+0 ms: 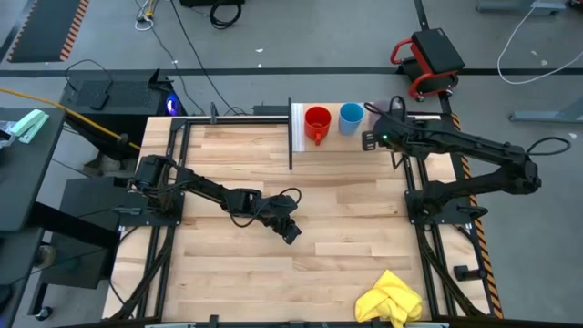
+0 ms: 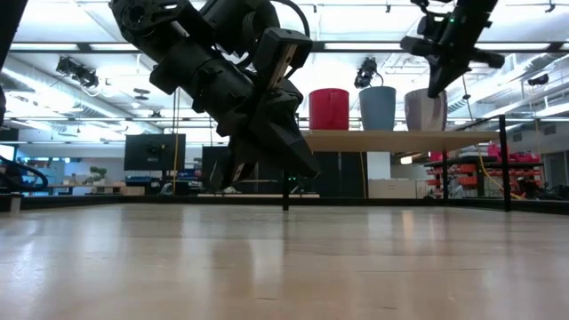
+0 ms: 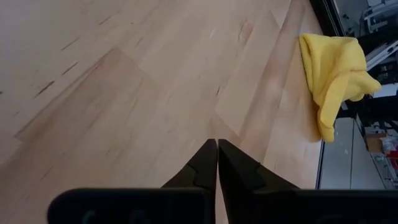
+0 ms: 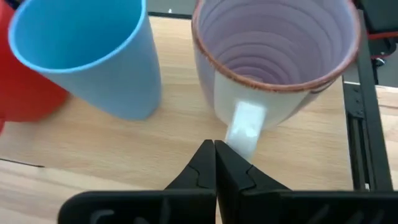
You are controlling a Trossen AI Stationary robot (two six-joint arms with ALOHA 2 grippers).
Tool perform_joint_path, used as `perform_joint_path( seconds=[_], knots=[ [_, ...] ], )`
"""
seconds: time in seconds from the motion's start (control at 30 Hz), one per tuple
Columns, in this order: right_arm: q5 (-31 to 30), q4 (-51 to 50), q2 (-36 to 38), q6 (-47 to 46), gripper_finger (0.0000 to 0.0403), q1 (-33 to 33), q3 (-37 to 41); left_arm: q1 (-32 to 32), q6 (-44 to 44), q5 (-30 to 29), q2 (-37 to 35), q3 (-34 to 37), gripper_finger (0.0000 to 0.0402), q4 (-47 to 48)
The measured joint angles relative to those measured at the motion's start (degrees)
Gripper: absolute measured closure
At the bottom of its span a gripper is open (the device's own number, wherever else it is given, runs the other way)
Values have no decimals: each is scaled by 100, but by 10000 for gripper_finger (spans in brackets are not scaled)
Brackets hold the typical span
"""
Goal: Stack small to large cups/mugs on shelf
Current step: Put the purple mug on the shelf, then return to Home Position
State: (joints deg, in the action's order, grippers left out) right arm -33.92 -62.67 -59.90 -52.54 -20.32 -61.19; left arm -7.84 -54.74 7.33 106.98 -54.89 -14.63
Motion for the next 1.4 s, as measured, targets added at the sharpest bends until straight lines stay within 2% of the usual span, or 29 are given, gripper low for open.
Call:
perform_joint_path(
  seconds=[0.23, 0.37, 0.47, 0.77, 0.97, 1.13, 1.27, 1.4],
  knots=[
    [27, 292, 284, -53, 402, 446, 2, 0, 0, 0, 0, 0, 386, -6],
    [593, 1083, 592, 407, 398, 959, -49, 0, 0, -1, 0, 0, 389, -9],
    [873, 1575, 786, 563, 395, 1434, -291, 0, -2, 0, 0, 0, 385, -20],
    [889, 1882, 856, 876, 393, 2993, -1342, 0, -165, -1, 0, 0, 373, -505],
    [559, 2646, 803, 1307, 392, 4312, -1205, 0, -197, -2, 0, 0, 382, -1180],
    [59, 3533, 581, 1788, 392, 5391, -1102, -14, -626, 64, -9, 0, 385, -1731],
    [-35, 4128, 482, 2243, 392, 5963, -1102, -15, -524, 418, -126, 0, 379, -2155],
    [-37, 4216, 489, 2347, 392, 6357, -1102, 41, -149, 601, -482, 3, 373, -2459]
  ],
)
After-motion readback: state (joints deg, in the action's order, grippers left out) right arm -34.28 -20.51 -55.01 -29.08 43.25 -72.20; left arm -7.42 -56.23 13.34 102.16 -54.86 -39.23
